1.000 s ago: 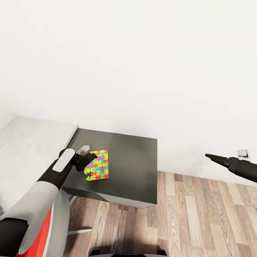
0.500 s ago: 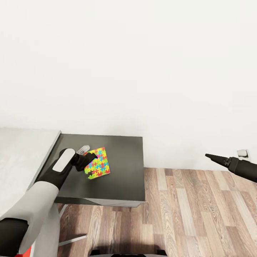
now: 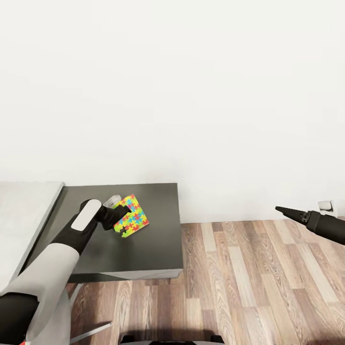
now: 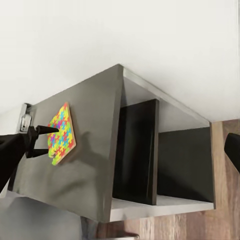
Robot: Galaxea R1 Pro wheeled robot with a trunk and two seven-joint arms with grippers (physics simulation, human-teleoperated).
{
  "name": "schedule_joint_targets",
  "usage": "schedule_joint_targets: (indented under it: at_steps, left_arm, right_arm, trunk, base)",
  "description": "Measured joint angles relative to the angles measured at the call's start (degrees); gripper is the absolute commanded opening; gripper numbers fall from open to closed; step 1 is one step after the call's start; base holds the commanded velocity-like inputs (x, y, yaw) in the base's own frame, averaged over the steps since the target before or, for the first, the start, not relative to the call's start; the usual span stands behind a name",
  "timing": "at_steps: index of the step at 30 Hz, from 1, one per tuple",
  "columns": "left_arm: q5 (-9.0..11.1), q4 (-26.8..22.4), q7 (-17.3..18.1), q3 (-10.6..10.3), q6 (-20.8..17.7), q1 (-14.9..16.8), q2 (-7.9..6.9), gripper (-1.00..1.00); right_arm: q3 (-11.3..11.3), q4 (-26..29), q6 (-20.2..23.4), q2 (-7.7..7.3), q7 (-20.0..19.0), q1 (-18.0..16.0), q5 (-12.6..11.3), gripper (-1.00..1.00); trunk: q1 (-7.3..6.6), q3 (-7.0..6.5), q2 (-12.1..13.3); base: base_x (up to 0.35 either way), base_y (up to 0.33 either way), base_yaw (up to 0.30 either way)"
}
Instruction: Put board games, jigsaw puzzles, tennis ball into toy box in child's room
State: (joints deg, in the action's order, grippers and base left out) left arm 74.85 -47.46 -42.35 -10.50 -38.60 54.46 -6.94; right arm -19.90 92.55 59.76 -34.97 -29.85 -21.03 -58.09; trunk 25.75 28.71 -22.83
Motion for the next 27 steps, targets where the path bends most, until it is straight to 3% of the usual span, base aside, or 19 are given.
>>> schedule_joint_targets:
  at_steps: [18,27]
  left_arm:
    - [0.25,-0.46,-0.36,0.09,-0.04,0.06,-0.69,1.0]
    - [0.13,-0.46,-0.39,0.09,-0.11,0.01,-0.92,1.0]
  right_arm:
    - [0.0,0.0,0.0,0.0,0.0,0.0,0.01,1.0]
    - [0.01,-0.01,-0.01,0.0,-0.01,-0.01,0.01,1.0]
  trunk:
    - [0.0,0.0,0.01]
    - [-0.01,0.0,0.0]
  base:
    - [0.002,0.002,-0.009]
    - [0.123,0.093,-0.001]
